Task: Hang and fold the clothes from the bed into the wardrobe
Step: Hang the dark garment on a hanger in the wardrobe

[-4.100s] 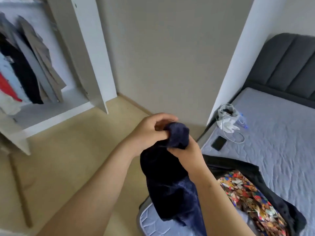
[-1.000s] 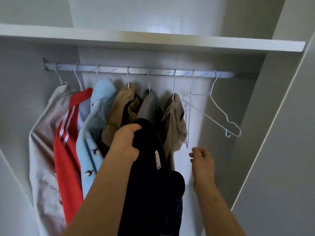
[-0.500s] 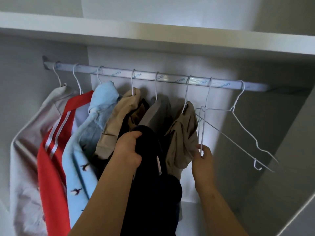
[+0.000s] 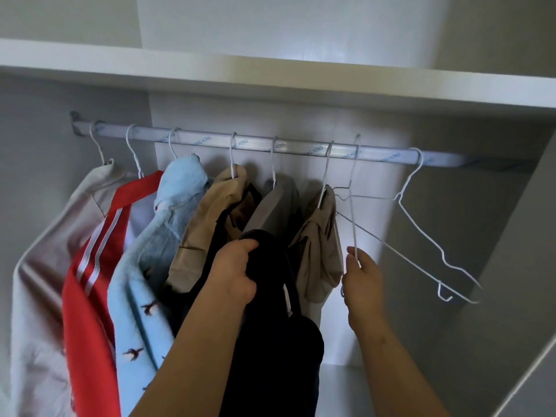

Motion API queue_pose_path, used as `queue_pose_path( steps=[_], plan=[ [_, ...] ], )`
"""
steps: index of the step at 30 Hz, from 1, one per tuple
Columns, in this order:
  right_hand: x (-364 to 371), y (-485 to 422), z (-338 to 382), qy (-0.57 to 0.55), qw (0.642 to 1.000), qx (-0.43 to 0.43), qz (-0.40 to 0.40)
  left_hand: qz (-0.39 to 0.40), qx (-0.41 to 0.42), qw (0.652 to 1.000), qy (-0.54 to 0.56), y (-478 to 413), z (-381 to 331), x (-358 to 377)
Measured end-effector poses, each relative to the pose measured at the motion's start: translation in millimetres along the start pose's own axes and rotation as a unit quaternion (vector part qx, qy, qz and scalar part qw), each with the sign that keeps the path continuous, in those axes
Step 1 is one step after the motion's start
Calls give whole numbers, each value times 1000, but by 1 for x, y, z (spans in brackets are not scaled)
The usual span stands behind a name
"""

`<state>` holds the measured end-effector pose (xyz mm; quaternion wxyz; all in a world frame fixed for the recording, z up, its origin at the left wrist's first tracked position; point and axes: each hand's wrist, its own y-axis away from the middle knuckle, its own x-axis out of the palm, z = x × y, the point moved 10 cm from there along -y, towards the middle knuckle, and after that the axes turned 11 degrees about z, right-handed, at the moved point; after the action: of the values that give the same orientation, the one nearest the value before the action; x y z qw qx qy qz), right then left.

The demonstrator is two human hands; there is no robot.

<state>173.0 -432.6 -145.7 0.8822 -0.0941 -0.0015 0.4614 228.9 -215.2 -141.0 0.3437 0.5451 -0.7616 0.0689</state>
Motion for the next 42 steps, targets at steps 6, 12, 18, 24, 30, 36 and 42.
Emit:
queue_pose_path(
  steps=[6, 12, 18, 24, 30, 36, 42],
  plan=[
    [-46, 7, 9, 24, 990, 15, -139, 0, 2, 1000, -1, 10, 2, -8],
    [-24, 14, 2, -12, 996, 22, -83, 8, 1, 1000, -9, 12, 1, -11],
    [-21, 11, 8, 8, 996, 25, -87, 7, -10, 1000, -13, 12, 5, -17],
    [-10, 2, 12, -16, 997, 22, -78, 3, -11, 1000, -4, 16, 0, -26],
    [-13, 9, 6, 4, 996, 21, -83, 5, -19, 1000, -2, 18, 4, -28],
    [-58, 32, 14, 52, 972, 0, -228, 5, -18, 1000, -10, 11, 9, -23],
    [-61, 24, 12, 65, 979, 9, -194, 46, 111, 972, -201, 4, -8, 7]
  ],
)
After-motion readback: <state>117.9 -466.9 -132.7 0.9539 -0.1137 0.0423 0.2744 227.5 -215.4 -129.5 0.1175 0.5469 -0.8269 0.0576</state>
